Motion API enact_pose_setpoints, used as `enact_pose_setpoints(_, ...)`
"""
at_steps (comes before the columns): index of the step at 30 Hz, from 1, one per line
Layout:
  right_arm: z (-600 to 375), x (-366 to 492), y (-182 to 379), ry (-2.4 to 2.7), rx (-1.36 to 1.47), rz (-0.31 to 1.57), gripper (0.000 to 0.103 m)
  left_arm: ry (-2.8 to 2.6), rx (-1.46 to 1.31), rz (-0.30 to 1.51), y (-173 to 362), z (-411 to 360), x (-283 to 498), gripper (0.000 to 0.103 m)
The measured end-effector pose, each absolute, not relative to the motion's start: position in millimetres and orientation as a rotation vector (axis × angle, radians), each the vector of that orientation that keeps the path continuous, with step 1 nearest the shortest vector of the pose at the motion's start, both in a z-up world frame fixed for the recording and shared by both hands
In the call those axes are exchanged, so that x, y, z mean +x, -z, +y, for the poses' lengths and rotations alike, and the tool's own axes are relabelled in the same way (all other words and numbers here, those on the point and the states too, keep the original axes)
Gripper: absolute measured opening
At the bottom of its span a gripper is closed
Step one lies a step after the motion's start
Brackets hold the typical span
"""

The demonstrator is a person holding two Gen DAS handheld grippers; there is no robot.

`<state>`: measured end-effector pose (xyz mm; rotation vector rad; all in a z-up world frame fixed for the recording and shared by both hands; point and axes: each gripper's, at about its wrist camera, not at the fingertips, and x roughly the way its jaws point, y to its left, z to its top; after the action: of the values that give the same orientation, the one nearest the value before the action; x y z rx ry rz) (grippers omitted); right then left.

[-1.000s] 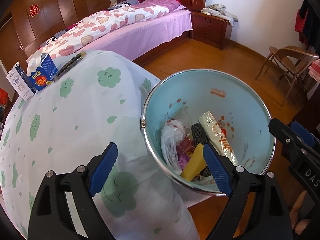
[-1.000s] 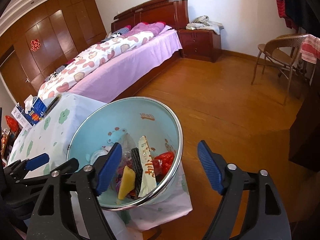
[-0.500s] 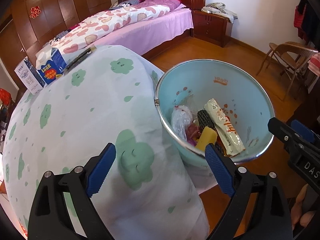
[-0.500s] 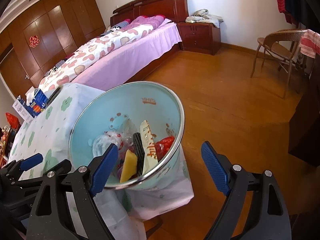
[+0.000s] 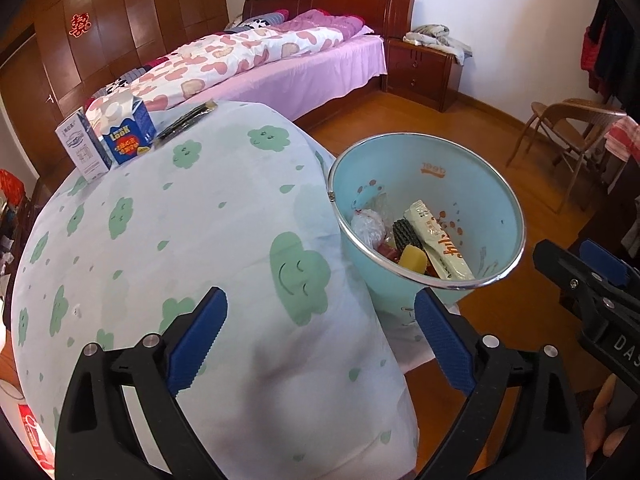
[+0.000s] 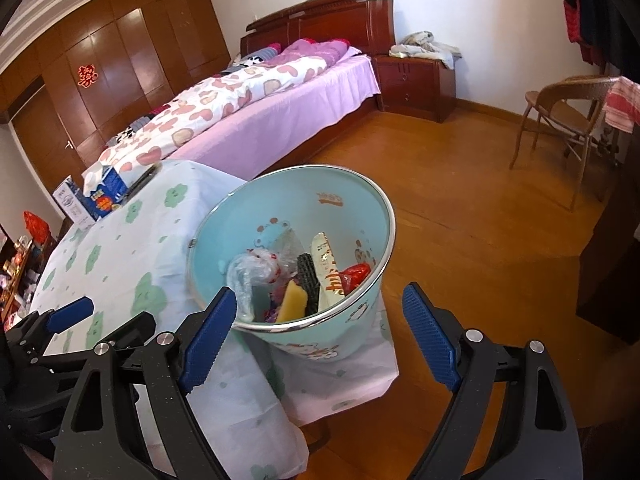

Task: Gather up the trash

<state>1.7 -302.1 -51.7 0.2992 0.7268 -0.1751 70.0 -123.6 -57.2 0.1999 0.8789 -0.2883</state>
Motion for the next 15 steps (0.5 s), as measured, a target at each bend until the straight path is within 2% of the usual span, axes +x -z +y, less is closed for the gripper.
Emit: enact_pose_setpoints(15,-278.4,-37.3,15.4,0.174,0.282,0.607,0.084,0.284,0.195,0.692,10.4,-107.9,27.9,0.097)
